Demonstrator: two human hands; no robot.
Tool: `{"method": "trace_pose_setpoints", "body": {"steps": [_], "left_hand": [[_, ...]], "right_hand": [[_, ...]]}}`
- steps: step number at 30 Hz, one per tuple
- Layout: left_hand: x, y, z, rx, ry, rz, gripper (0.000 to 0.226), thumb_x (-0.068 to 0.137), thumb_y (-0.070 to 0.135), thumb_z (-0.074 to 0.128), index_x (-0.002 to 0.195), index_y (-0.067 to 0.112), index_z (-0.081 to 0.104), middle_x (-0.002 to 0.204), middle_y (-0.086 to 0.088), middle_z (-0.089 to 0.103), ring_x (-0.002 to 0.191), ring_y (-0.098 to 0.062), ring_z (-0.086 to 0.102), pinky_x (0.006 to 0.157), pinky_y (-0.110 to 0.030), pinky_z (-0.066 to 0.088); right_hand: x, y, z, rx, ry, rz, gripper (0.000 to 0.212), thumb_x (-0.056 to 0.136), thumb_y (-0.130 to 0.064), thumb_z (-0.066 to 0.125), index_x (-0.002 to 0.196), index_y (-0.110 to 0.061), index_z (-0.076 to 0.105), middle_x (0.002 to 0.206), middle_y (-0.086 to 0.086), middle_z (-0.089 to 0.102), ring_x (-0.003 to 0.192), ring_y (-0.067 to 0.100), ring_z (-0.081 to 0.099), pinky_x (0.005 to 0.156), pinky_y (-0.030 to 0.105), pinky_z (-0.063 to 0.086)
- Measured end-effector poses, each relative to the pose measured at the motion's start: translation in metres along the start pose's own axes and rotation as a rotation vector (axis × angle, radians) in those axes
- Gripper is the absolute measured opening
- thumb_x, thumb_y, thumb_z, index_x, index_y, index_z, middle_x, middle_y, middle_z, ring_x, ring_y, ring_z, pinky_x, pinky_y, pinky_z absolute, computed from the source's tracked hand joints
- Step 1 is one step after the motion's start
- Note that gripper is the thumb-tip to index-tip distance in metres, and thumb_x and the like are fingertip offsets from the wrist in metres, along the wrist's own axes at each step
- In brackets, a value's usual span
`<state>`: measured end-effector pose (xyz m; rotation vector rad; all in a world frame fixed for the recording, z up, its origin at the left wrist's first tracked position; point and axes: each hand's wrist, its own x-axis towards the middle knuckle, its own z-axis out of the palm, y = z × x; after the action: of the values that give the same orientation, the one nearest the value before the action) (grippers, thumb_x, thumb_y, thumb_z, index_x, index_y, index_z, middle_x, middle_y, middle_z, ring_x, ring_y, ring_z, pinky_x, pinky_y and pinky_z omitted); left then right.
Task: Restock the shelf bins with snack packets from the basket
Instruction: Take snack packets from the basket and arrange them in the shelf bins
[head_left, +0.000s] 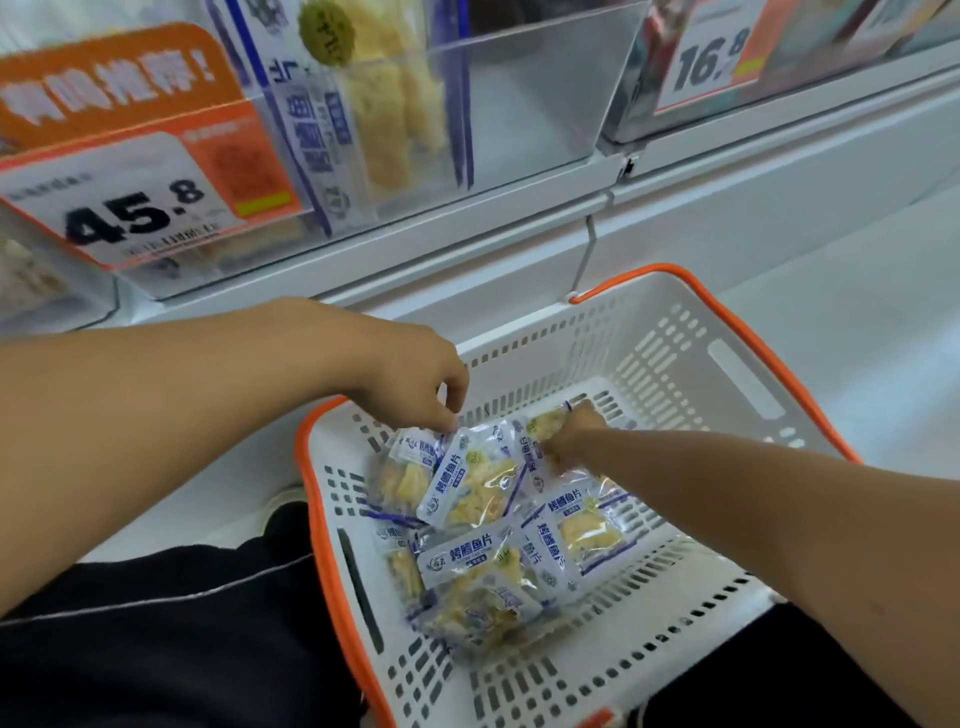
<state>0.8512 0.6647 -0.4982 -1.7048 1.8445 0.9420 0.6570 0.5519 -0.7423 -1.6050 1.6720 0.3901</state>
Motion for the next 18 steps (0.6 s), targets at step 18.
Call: {"method": "trace_pose_setpoints", "body": {"steps": [18], "left_hand": [[-0.125, 0.039, -0.113, -0.916, 1.043, -0.013, 0.044, 0.068, 0.048, 0.082, 0.085, 0.012, 0.065, 0.078, -0.003, 0.074, 0.051, -0.012, 0.063, 0.041, -0.024, 0.044]], "right_hand": [[-0.243, -0.141, -0.315, 0.659, -0.356, -1.235, 0.014, 0.084, -0.012, 0.059, 0.094, -0.016, 0.069, 0.084, -0.001, 0.073, 0.082, 0.009, 0.070, 0.071, 0.022, 0.058]]}}
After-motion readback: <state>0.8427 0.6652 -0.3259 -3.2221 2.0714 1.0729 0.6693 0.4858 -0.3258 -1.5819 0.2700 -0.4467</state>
